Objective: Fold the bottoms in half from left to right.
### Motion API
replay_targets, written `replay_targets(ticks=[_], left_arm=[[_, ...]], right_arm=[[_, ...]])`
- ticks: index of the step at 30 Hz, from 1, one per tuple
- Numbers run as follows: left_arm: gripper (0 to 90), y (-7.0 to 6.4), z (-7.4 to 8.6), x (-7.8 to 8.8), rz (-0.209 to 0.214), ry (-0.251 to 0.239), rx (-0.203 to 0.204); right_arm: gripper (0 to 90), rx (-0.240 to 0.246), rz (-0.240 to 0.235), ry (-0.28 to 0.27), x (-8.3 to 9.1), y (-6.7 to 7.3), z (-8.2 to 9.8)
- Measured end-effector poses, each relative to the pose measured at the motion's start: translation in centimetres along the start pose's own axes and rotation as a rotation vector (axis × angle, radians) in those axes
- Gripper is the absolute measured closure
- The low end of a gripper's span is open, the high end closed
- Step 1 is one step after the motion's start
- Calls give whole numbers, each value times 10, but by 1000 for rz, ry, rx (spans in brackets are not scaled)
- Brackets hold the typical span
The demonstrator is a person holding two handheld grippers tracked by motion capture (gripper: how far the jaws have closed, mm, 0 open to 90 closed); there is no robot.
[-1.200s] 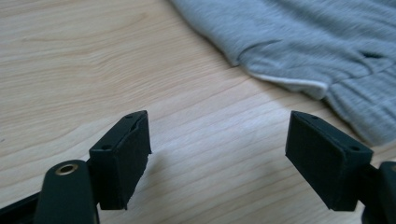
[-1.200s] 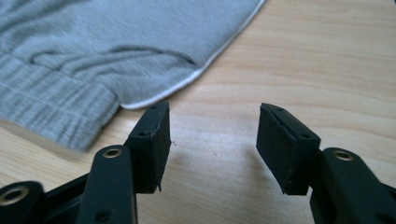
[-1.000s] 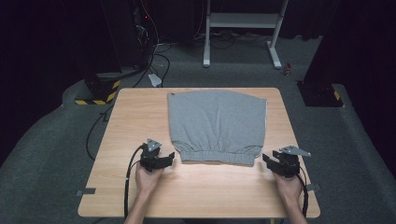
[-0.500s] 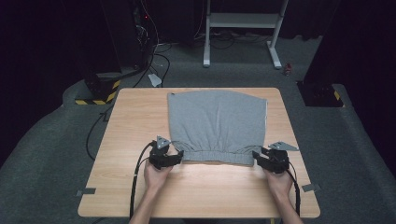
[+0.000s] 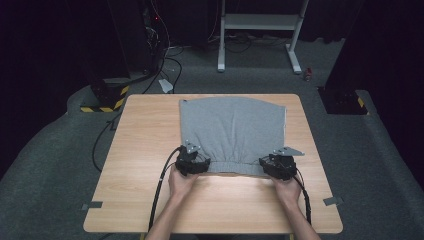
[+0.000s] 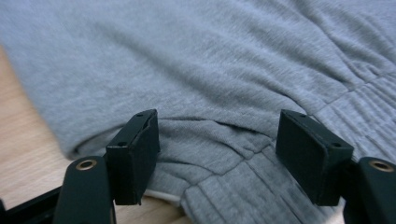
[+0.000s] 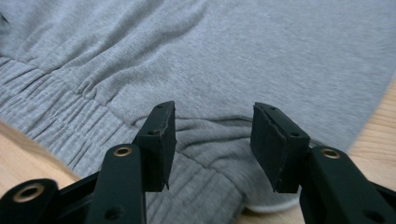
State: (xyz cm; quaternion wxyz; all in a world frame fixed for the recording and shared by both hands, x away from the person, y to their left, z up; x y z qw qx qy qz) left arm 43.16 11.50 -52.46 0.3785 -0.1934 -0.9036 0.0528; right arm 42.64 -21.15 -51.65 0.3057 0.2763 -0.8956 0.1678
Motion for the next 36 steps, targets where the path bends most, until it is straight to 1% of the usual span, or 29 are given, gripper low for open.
replay_targets(ticks=[1, 3, 4, 5, 8, 10, 13, 14, 15, 18, 19, 21, 23, 25, 28, 30, 33, 36], left_arm=[[295, 0, 1, -3, 8, 10, 8], [289, 0, 2, -4, 10, 11, 5], [286, 0, 2, -4, 9, 11, 4], [284, 0, 2, -4, 10, 13, -7], [280, 1, 3, -4, 14, 12, -15], [277, 0, 4, -5, 10, 6, -27], [276, 0, 7, -4, 10, -18, -36], [274, -2, 8, -4, -7, -25, -55], [273, -3, 8, -4, -14, -30, -64], [274, -3, 9, -3, -18, -33, -73], [274, -3, 9, -3, -17, -32, -71], [281, -2, 9, -3, -10, -29, -64], [284, -2, 10, -2, 1, -19, -50], [284, -3, 13, 1, -8, -25, -61], [292, -4, 14, 2, -11, -30, -66], [299, -5, 16, 4, -4, -30, -64], [326, -6, 20, 8, 16, -22, -51], [335, -7, 23, 10, 22, -21, -53]], right_arm=[[490, -6, -4, 6, -2, 1, -1], [485, -3, -7, 12, -5, 2, -1], [472, 2, -15, 29, -8, 2, -1], [462, 2, -34, 57, -14, 3, 0], [452, 3, -37, 44, -14, 3, 2], [443, 24, -31, 27, -14, 2, 4], [442, 28, -29, 28, -13, 2, 5], [441, 26, -29, 28, -13, 2, 5], [441, 19, -37, 27, -13, 2, 5], [442, 20, -36, 27, -13, 1, 5], [442, 28, -29, 27, -13, 2, 5], [443, 28, -30, 27, -13, 2, 6], [443, 19, -36, 28, -11, 2, 7], [443, 26, -45, 27, -9, 4, 9], [443, 32, -46, 26, -7, 6, 10], [443, 35, -45, 25, -5, 7, 11], [443, 29, -47, 27, -3, 9, 13], [443, 28, -48, 27, -1, 11, 14]])
Point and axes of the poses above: each handheld gripper's, and its own axes: x roughly backward along the jaws, z roughly out of its underside, y roughly to its left, the point moved 1 cm from there along -x, roughly forward along the jaws, and after that the axes turned 14 degrees about x, right-handed, at the moved point
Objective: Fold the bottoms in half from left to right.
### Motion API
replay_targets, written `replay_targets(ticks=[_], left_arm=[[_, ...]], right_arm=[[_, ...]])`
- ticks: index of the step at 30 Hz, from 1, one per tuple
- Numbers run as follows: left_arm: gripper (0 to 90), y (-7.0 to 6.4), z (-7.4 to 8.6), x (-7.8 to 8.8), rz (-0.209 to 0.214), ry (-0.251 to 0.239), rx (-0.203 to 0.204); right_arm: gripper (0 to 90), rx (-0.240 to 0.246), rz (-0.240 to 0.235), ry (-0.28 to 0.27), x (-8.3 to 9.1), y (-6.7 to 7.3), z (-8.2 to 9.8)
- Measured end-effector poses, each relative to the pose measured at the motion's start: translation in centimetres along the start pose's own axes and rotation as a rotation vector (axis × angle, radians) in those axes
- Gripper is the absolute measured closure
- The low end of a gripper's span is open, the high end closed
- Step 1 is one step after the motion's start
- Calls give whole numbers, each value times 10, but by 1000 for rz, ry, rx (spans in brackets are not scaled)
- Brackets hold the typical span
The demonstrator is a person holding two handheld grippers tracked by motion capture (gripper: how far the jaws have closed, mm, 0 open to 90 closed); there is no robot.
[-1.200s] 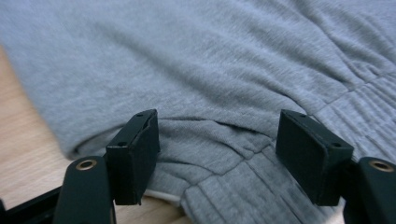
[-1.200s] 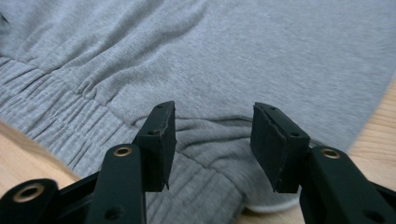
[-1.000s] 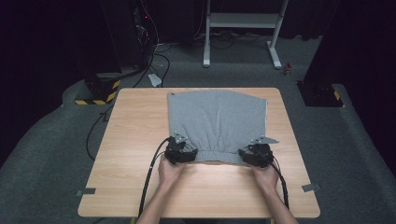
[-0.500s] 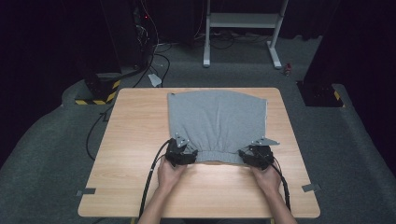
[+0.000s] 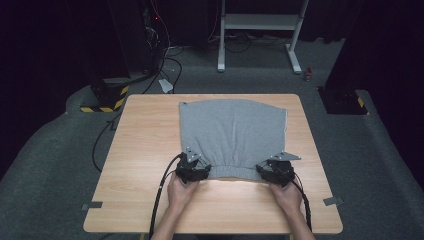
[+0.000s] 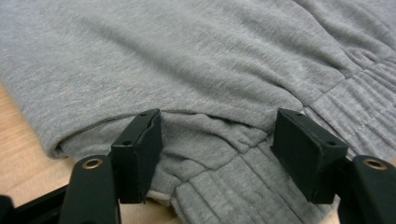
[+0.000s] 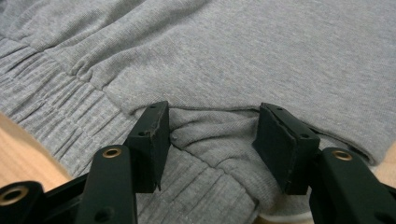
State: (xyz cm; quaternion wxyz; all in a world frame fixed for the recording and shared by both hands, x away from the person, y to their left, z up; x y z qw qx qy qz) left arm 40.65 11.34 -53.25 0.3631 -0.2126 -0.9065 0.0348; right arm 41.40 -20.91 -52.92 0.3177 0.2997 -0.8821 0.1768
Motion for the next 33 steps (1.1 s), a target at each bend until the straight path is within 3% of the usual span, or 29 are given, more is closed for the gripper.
replay_targets(ticks=[26, 33], left_arm=[[338, -11, 24, 23, 25, 4, 0], [340, -11, 27, 27, 39, 4, 14]], right_arm=[[443, 9, -20, -8, 26, 23, 20], [433, -17, -47, -17, 30, 23, 24]])
Point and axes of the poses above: each handheld gripper's, and its own axes: x roughly backward along the jaws, z roughly out of its underside, y roughly to its left, the point moved 1 cm from there along -x, roughly forward along the jaws, and after that the axes turned 14 degrees about x, right-handed, at the moved point
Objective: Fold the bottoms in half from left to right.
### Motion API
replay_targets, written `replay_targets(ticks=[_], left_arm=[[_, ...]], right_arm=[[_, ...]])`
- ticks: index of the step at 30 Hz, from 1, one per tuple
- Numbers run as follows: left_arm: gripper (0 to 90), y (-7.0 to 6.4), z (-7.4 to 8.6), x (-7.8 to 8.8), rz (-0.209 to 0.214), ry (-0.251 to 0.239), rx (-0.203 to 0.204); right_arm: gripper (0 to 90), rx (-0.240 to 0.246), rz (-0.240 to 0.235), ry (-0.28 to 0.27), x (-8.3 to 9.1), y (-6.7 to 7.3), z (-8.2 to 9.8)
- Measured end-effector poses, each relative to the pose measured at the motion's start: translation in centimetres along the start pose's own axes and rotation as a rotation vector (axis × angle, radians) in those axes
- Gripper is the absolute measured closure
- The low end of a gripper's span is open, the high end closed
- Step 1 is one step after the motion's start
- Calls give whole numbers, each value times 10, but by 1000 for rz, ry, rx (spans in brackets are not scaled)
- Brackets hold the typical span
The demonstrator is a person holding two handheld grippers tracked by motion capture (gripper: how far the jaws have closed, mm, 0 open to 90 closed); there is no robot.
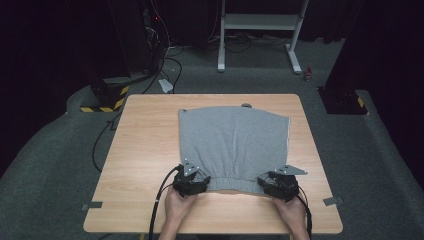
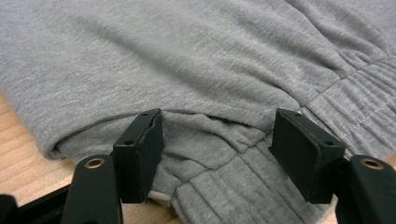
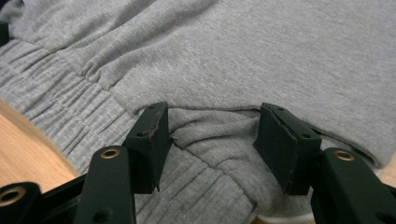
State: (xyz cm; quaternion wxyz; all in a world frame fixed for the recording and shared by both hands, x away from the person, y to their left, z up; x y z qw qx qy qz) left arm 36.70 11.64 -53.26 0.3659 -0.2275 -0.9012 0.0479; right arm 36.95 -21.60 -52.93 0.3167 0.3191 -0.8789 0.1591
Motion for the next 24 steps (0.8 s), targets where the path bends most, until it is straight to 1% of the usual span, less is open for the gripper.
replay_targets(ticks=[2, 4, 8, 12, 18, 24], left_arm=[[339, 0, 0, 0, 0, 0, 0], [339, 0, 0, 0, -2, 0, -3], [339, -1, 1, 0, -3, 1, -8], [339, -3, 3, 3, -3, 2, -16], [339, -5, 8, 7, 11, 6, -15], [339, -9, 13, 11, 12, 6, -20]], right_arm=[[432, 3, 1, -1, 0, 0, 0], [432, 20, 14, 4, 1, 3, 1], [432, 29, 17, 7, 1, 4, 1], [432, 31, 17, 8, 3, 6, 2], [433, 39, 13, 8, 8, 11, 6], [433, 40, 9, 8, 14, 16, 11]])
Point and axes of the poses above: each handheld gripper's, and its own axes: x roughly backward along the jaws, z roughly out of its underside, y roughly to its left, the point moved 1 cm from there along -x, roughly forward along the jaws, and after that the axes turned 14 degrees about x, right-handed, at the moved point
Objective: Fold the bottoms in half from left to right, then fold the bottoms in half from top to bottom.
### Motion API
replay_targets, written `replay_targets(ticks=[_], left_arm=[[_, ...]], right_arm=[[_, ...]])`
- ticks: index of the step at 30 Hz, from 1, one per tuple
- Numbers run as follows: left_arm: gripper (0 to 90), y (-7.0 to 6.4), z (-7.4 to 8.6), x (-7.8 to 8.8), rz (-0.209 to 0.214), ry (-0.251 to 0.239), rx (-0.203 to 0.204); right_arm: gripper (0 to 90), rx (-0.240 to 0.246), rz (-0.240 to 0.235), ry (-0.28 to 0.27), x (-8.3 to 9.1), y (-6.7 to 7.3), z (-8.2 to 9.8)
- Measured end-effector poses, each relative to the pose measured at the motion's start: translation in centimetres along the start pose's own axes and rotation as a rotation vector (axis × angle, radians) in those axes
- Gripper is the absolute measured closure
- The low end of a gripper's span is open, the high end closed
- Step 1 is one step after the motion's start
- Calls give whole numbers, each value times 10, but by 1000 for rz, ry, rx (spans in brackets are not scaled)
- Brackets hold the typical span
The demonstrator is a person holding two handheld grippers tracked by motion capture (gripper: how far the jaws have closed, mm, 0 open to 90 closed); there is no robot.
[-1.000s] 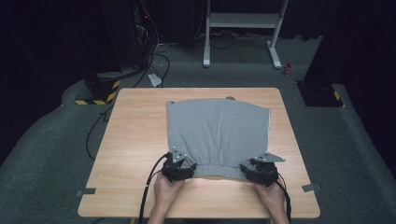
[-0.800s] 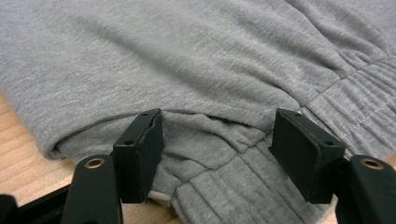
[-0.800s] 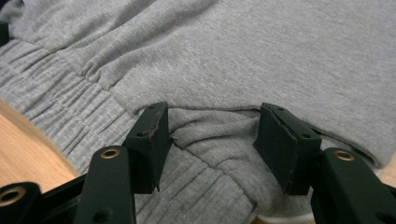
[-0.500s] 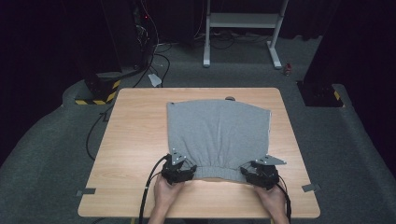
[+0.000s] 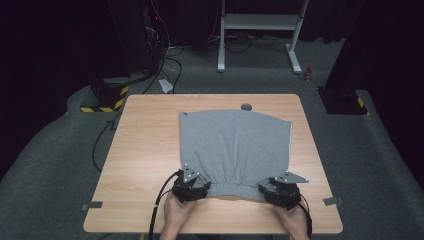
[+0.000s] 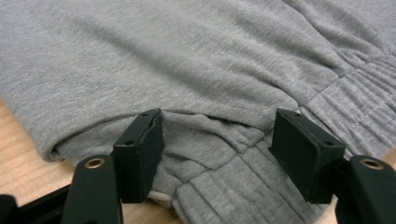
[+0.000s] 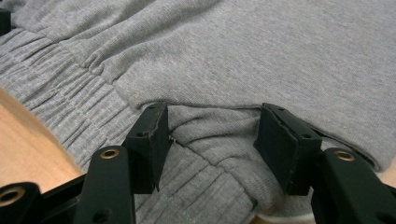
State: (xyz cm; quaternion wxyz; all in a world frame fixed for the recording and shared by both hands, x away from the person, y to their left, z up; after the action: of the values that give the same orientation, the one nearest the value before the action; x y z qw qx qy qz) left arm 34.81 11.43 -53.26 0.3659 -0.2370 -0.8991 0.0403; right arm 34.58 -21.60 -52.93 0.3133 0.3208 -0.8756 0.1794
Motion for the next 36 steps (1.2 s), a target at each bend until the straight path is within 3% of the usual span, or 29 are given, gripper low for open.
replay_targets(ticks=[19, 24, 28, 31, 36], left_arm=[[344, -10, 15, 13, 36, 12, -35], [349, -5, 12, 15, 78, 25, -6], [354, 1, 4, 20, 88, 8, 14], [364, 7, -3, 24, 96, -7, 42], [379, 19, -10, 25, 67, -3, 50]], right_arm=[[432, 19, -29, -4, 15, 7, 12], [398, -7, -49, -6, 15, 3, 11], [396, -26, -45, -59, 23, 4, 2], [416, 9, -44, -106, 27, 10, -11], [438, 55, -96, -110, 16, 23, -29]])
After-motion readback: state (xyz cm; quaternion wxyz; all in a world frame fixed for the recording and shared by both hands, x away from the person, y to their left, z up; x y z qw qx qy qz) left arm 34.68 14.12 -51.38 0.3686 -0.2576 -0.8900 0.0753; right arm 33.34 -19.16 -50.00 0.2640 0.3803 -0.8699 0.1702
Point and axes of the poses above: each handheld gripper's, and its own axes: x roughly backward along the jaws, z roughly out of its underside, y roughly to its left, the point moved 1 cm from there along -x, roughly forward along the jaws, and after that the axes turned 14 degrees about x, right-handed, at the moved point
